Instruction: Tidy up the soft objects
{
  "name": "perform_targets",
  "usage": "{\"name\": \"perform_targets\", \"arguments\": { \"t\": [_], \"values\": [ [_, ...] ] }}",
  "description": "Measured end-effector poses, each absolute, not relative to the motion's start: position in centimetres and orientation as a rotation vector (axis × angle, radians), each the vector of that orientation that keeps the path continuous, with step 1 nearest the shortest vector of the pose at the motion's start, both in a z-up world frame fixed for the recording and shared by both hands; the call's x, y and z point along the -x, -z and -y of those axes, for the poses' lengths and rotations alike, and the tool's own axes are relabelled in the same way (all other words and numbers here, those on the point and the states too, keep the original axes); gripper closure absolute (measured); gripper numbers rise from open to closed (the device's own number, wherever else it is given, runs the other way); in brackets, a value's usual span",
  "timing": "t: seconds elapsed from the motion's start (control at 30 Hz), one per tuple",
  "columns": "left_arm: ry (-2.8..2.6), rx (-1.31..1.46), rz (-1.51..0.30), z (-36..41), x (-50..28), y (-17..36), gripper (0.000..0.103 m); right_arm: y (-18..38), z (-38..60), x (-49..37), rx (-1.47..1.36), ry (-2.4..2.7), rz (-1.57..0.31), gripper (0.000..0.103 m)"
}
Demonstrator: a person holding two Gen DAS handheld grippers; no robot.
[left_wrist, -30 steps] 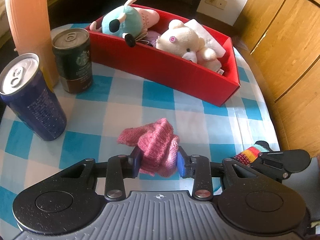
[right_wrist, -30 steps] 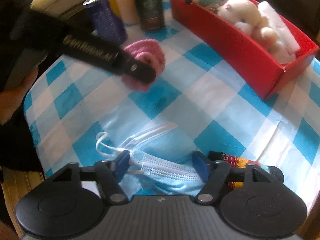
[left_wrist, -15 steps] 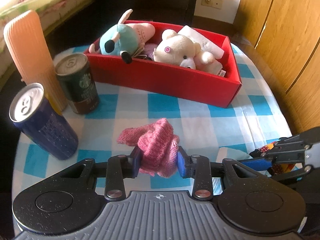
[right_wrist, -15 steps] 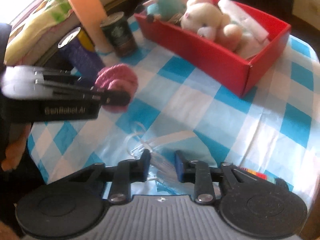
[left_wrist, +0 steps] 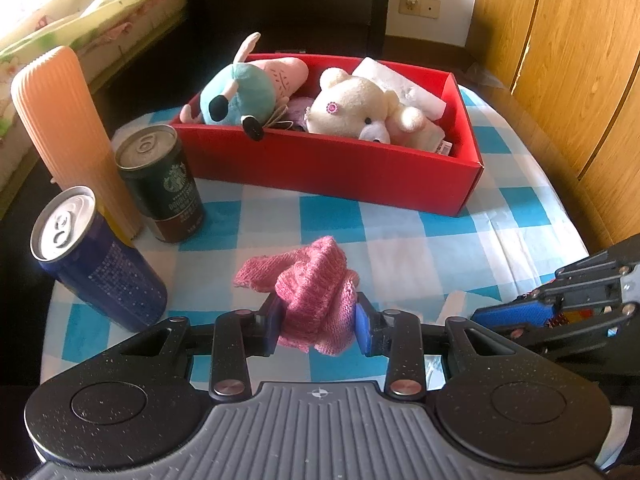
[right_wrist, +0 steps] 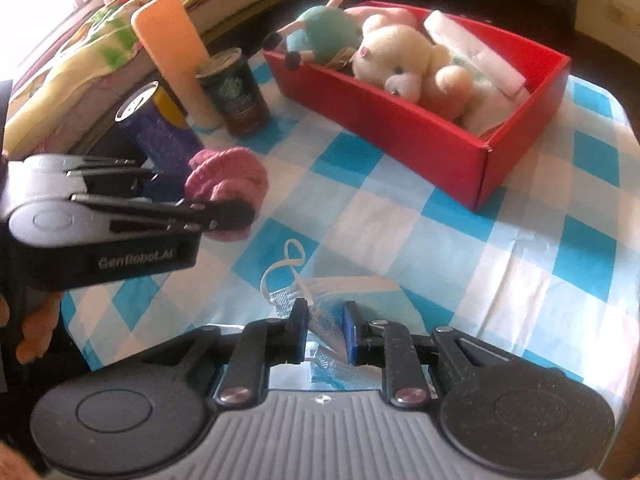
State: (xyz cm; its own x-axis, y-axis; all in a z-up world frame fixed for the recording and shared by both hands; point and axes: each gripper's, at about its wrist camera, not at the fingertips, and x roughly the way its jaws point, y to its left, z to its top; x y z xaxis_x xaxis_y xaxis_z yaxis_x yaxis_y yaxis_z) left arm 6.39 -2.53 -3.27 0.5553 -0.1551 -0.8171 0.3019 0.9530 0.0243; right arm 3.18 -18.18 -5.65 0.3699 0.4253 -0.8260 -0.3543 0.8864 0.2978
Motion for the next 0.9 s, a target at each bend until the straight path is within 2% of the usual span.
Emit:
{"name": "perform_targets", "arguments": {
  "t": [0.9],
  "values": [
    [0.277,-0.195,-0.928,2.9,-6.3,3.0,0.065,2.4,22.2,-4.5,-0.287,-0.408,-0.964,0.103]
  ]
}}
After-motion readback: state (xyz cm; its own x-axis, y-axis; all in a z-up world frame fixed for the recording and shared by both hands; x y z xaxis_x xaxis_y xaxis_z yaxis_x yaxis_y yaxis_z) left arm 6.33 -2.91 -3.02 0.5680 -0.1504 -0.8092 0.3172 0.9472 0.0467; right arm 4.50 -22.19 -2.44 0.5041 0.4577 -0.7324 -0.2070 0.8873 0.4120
